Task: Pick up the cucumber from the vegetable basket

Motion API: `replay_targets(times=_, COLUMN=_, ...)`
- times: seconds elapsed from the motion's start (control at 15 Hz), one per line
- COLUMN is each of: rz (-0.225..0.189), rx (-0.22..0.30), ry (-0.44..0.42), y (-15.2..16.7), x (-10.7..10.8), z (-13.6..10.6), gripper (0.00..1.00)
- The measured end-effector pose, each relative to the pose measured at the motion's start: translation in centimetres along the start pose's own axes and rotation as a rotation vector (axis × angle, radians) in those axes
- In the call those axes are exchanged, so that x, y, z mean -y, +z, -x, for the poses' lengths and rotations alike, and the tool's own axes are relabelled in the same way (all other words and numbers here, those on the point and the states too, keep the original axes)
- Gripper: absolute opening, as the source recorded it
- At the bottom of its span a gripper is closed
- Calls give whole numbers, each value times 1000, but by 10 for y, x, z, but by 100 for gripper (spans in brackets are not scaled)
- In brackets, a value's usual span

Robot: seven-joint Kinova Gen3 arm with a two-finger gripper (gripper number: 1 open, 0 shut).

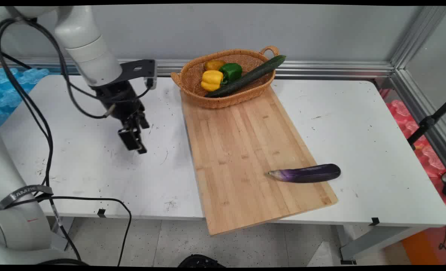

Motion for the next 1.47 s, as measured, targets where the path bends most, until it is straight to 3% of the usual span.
replay_targets(times=0.27, rz=-58, rx=-57, ry=21, y=-1, x=23, z=-35, gripper=100)
replay_targets(times=1.0, rz=-257, rx=-282, ry=40, y=-9, x=110, z=-158, gripper=100)
replay_targets(times=1.47, rz=-305, rx=-377, ry=24, y=11, x=155, z=-196, gripper=100)
